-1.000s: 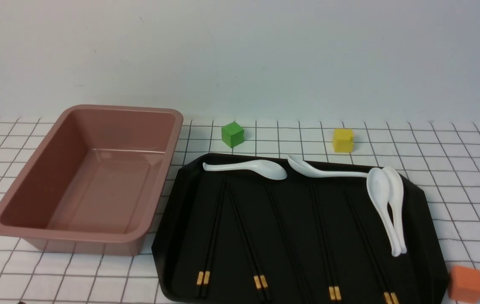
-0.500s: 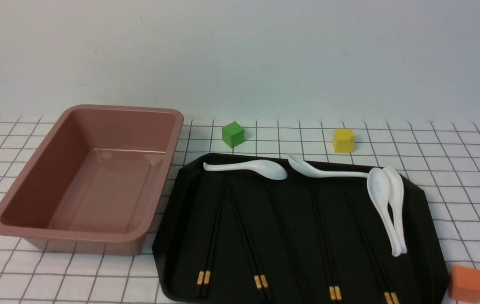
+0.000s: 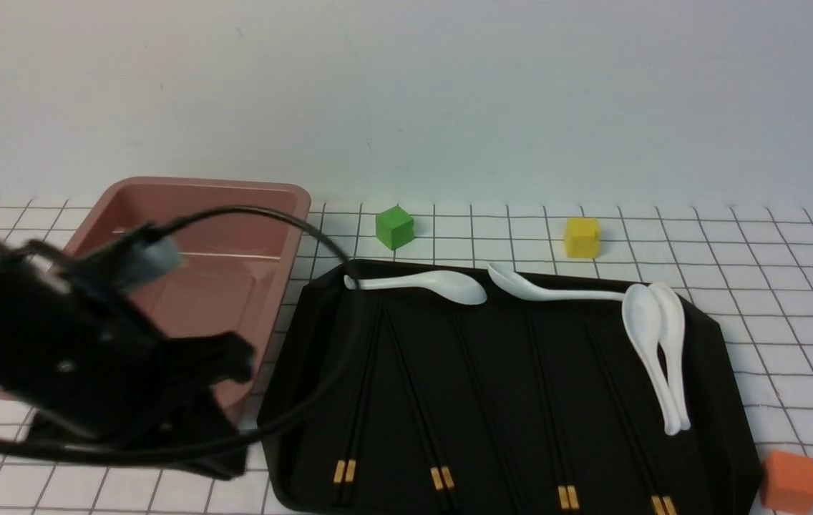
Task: On white black tablecloth take chopsticks from black tray and put them in box.
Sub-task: 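Reach over to the black tray and grasp a pair of chopsticks with the left gripper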
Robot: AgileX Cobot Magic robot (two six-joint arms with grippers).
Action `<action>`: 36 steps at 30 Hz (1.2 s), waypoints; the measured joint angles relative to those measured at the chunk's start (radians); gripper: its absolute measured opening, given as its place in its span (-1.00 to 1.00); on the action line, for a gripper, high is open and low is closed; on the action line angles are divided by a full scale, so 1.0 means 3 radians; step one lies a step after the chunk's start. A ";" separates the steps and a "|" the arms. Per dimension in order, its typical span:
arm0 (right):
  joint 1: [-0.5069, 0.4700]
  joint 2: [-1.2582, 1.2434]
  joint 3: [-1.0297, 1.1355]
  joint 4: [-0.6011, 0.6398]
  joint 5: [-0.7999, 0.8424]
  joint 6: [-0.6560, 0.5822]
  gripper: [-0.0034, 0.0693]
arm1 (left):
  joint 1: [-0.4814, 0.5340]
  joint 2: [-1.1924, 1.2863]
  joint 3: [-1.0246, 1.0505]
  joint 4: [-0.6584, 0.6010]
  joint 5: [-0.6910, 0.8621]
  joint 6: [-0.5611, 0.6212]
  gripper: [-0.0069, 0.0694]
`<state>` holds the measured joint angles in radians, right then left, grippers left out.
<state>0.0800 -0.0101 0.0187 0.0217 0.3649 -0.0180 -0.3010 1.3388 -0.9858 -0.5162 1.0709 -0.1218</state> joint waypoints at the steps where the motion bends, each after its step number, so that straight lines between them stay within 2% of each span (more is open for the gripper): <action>1: 0.0000 0.0000 0.0000 0.0000 0.0000 0.0000 -0.25 | -0.0231 0.0222 -0.0148 0.0080 -0.0059 -0.0075 -0.85; 5: 0.0000 0.0000 0.0000 0.0000 0.0000 0.0000 -0.25 | -0.0694 0.0782 -0.0533 0.0477 -0.0179 -0.0450 -0.85; 6: 0.0000 0.0000 0.0000 0.0000 0.0000 0.0000 -0.25 | -0.0731 0.0838 -0.0571 0.0536 -0.0194 -0.0502 -0.85; 9: 0.0000 0.0000 0.0000 0.0000 0.0000 0.0000 -0.25 | -0.0958 0.1290 -0.0868 0.1086 -0.0283 -0.0956 -0.75; 10: 0.0000 0.0000 0.0000 0.0000 0.0000 0.0000 -0.25 | -0.0966 0.1290 -0.0881 0.1086 -0.0283 -0.0956 -0.75; 11: 0.0000 0.0000 0.0000 0.0000 0.0000 0.0000 -0.25 | -0.1014 0.1469 -0.0983 0.1320 -0.0330 -0.1124 -0.65; 13: 0.0000 0.0000 0.0000 0.0000 0.0000 0.0000 -0.25 | -0.1034 0.1623 -0.1091 0.1488 -0.0386 -0.1217 -0.54; 18: 0.0000 0.0000 0.0000 0.0000 0.0000 0.0000 -0.25 | -0.1045 0.1880 -0.1217 0.1627 -0.0570 -0.1214 -0.22; 21: 0.0000 0.0000 0.0000 0.0000 0.0000 0.0000 -0.25 | -0.1045 0.1959 -0.1235 0.1649 -0.0661 -0.1169 -0.12; 27: 0.0000 0.0000 0.0000 0.0000 0.0000 0.0000 -0.25 | -0.1047 0.2071 -0.1235 0.1924 -0.0779 -0.1162 -0.11; 36: 0.0000 0.0000 0.0000 0.0000 0.0000 0.0000 -0.25 | -0.1047 0.2255 -0.1246 0.1978 -0.0925 -0.1162 -0.10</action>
<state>0.0800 -0.0101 0.0187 0.0217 0.3649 -0.0180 -0.6153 2.0152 -1.3595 0.0771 0.7933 -0.4704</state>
